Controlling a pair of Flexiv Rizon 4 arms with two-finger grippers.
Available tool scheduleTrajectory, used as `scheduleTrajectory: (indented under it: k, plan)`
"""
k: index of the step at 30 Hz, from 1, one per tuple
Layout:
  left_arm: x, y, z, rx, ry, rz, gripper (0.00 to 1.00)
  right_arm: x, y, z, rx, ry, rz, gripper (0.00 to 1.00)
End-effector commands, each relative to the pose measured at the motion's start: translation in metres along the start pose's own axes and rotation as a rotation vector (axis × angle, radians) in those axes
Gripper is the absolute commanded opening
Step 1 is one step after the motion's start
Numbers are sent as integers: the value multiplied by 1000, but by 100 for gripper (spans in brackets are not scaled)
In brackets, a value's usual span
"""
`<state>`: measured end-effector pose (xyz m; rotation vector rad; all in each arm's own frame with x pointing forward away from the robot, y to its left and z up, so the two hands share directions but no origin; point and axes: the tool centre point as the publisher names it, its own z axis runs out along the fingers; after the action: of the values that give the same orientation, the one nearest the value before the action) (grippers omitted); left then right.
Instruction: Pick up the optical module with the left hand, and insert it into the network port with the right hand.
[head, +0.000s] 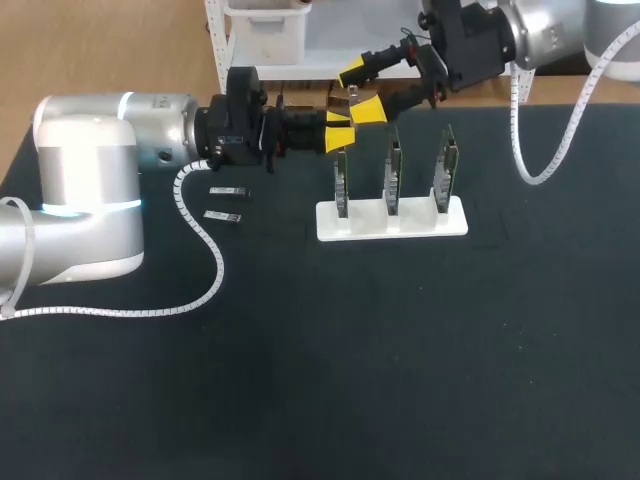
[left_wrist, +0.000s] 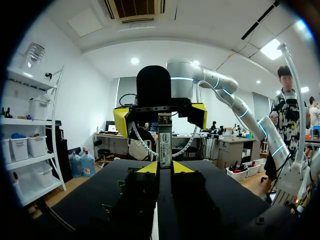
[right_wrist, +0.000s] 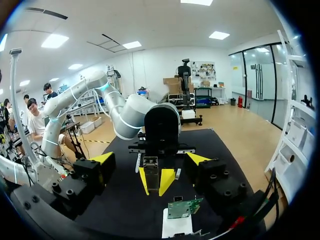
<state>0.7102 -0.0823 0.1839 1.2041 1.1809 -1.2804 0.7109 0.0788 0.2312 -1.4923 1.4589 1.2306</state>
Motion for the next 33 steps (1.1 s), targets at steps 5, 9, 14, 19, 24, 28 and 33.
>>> scheduleTrajectory:
  k: [5,9,14,19,24,28,33]
  plan:
    - [0,-1,0,-4,0,1,0,0,2,0,4,-1,-1,38]
    - [0,-1,0,-4,0,1,0,0,2,0,4,-1,-1,9]
    - [0,-1,0,-4,0,1,0,0,2,0,4,-1,-1,0]
    - [0,-1,0,-4,0,1,0,0,2,0,4,-1,-1,0]
    - [0,-1,0,-4,0,1,100,0,2,0,4,-1,-1,0]
    - [0,-1,0,-4,0,1,100,0,2,0,4,-1,-1,0]
    - [0,-1,0,-4,0,1,100,0,2,0,4,-1,-1,0]
